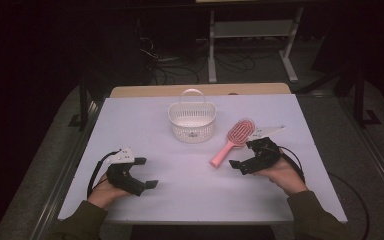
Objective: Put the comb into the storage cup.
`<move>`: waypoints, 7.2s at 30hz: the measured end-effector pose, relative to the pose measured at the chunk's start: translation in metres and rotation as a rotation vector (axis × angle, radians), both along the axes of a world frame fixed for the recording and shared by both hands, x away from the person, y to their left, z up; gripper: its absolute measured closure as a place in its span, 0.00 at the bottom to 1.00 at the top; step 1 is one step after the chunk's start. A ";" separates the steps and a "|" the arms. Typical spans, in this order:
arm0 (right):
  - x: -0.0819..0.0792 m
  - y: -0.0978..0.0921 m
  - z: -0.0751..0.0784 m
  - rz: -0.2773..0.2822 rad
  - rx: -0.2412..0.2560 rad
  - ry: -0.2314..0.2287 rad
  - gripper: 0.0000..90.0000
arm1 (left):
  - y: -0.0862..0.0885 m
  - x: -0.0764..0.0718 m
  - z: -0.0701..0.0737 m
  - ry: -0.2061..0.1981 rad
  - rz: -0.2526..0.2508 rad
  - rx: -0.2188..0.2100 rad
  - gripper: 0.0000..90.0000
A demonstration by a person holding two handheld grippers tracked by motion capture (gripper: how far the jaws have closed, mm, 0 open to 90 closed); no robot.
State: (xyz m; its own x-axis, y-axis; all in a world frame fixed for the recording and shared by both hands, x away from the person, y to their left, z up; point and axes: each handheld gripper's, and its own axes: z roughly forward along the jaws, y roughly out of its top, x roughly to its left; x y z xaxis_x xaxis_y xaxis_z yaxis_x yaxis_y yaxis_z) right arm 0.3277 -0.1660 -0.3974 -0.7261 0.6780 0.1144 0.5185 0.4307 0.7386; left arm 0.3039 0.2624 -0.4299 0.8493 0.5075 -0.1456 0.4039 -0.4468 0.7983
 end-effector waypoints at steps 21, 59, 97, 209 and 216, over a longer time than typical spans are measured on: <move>0.014 0.014 0.009 0.026 0.015 -0.006 0.20 | 0.004 -0.002 0.001 -0.005 0.030 -0.005 0.00; 0.045 0.043 0.009 0.026 0.038 0.004 0.75 | 0.005 -0.001 -0.001 0.000 0.011 -0.020 0.00; 0.042 0.079 -0.018 0.131 -0.022 0.070 0.99 | 0.006 -0.003 -0.002 -0.004 0.015 -0.021 0.00; -0.001 0.041 -0.025 0.109 -0.116 0.144 0.99 | 0.006 -0.002 -0.002 0.002 0.016 -0.020 0.00; -0.005 0.034 -0.024 0.102 -0.115 0.150 0.99 | 0.006 -0.002 -0.003 0.003 0.015 -0.019 0.00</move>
